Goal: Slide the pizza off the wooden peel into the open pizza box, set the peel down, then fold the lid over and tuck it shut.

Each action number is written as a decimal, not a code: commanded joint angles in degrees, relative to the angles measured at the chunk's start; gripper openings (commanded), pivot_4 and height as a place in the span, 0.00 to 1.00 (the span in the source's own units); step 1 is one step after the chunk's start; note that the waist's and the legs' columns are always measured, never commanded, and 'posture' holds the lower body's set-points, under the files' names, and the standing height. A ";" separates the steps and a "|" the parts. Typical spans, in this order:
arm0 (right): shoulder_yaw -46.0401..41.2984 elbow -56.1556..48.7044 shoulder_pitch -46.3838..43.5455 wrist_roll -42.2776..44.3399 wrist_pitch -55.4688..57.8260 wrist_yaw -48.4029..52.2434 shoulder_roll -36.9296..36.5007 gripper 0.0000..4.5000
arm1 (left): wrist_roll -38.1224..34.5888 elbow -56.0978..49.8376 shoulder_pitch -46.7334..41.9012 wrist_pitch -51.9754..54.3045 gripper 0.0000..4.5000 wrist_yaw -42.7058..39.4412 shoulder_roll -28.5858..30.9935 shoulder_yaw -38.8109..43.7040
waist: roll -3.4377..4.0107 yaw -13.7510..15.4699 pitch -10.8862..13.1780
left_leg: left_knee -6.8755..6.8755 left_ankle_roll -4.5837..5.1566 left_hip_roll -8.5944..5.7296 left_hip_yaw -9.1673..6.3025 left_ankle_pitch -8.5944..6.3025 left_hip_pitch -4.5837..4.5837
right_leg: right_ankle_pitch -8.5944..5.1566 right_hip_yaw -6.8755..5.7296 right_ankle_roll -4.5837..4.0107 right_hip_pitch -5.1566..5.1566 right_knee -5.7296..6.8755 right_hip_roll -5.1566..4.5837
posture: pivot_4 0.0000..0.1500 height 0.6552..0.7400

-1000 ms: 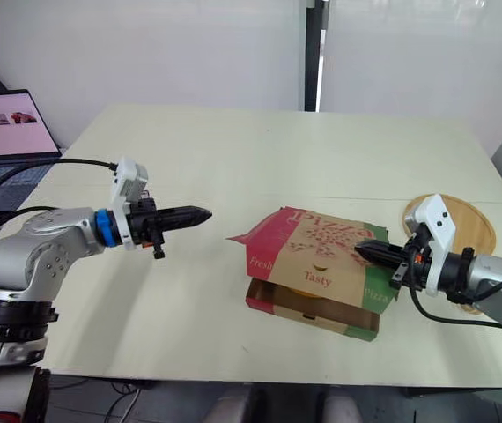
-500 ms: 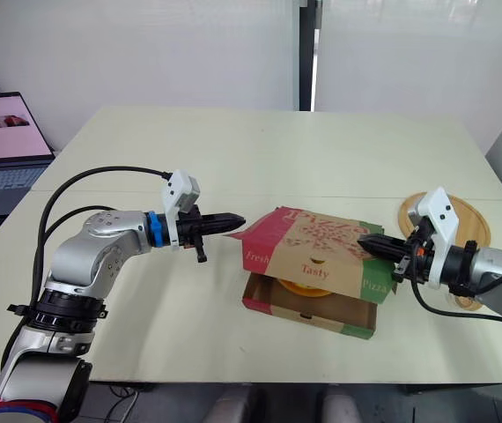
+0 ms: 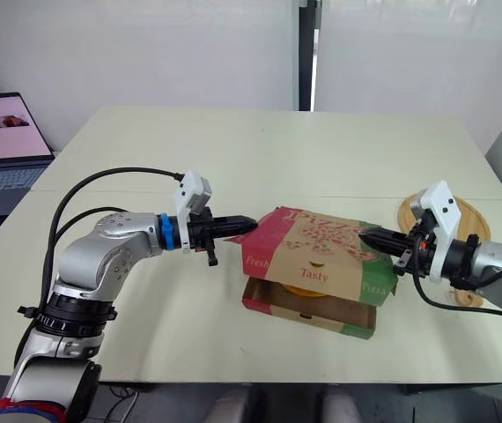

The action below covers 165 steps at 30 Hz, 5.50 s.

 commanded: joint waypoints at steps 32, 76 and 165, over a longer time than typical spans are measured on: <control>0.59 -0.30 -1.76 -1.51 -1.61 0.72 0.33 0.00 | 15.23 15.58 -2.88 -38.53 0.69 -8.39 2.94 -1.34 | -0.06 -0.20 0.04 | 0.03 0.00 -0.06 0.04 0.00 -0.09 | 0.01 -0.03 0.01 -0.19 0.17 -0.09 | 1.00 0.86; 5.85 9.63 -14.75 -12.18 -7.17 0.81 2.72 0.00 | 5.67 3.99 -18.20 9.09 0.00 5.19 -2.25 -0.23 | -0.10 -0.21 0.06 | 0.08 -0.25 -0.06 0.07 0.15 -0.08 | 0.01 0.03 0.01 -0.21 0.21 -0.01 | 1.00 0.86; -9.07 -14.92 -21.77 -8.40 39.57 -42.98 39.87 0.01 | 1.92 -8.95 -7.49 14.74 0.00 10.23 -2.86 1.81 | 0.04 -1.90 -0.03 | -0.02 -0.25 -0.02 0.20 0.16 -0.02 | 0.02 0.29 0.00 -0.43 0.49 0.10 | 1.00 0.86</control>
